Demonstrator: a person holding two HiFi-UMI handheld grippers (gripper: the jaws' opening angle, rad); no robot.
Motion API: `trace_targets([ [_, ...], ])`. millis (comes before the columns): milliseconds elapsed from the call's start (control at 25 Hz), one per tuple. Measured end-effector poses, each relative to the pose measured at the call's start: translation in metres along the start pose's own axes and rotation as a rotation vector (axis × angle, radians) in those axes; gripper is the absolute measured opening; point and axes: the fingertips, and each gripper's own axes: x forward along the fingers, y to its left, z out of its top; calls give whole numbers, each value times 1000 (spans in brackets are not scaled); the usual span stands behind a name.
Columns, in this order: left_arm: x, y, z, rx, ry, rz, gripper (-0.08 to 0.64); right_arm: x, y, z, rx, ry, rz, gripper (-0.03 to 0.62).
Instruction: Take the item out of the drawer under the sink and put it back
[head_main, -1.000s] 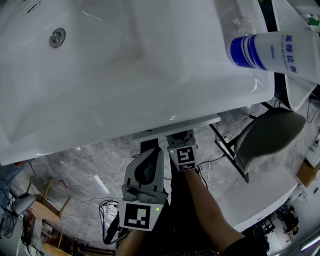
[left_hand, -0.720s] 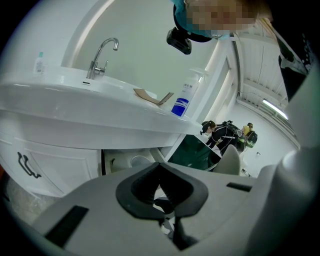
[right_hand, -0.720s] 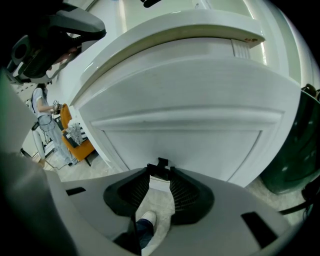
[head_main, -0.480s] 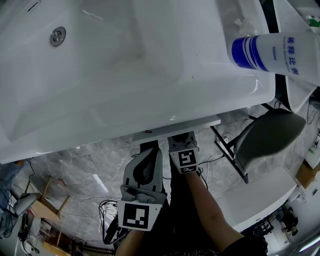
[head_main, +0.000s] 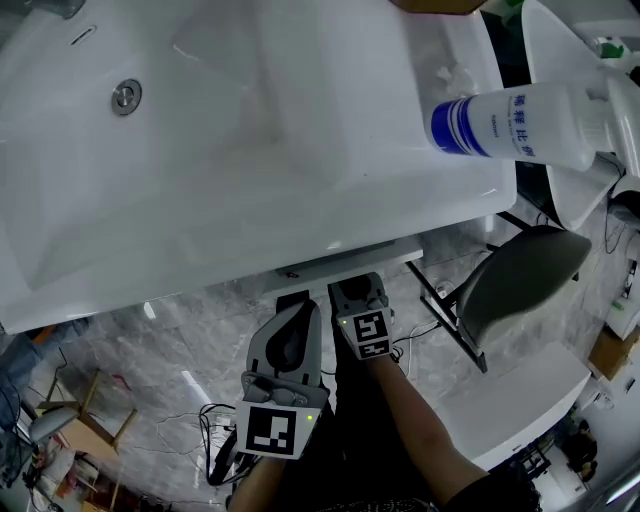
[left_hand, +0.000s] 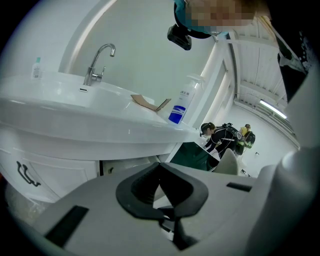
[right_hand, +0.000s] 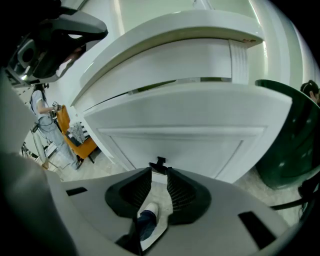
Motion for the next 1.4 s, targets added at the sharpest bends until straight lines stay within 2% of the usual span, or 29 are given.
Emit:
trace_targets([
  [80,-4,-7,8,12,-13,-23,0,-18,-2,3,-5,3,-3,68],
  [240,-13,-16,22,48,-45,-67,0,-48,-2,18,-47,-9,-3,18],
  [440,-35,-19,41,110,-83,-87,0,-77,7,50,-44,-56,3,18],
  [600,-58,-16,56,189,-111,-94,0,-99,15,85,-58,-117,10,18],
  [800,-88,-15,75,237,-142,-87,0,-133,19,131,-66,-198,-9,18],
  [1200,-124,-35,123,350,-249,-138,0,-186,42,234,-135,-422,-26,18],
  [1400,-138,-48,146,391,-291,-154,0,-211,53,266,-183,-512,-15,18],
])
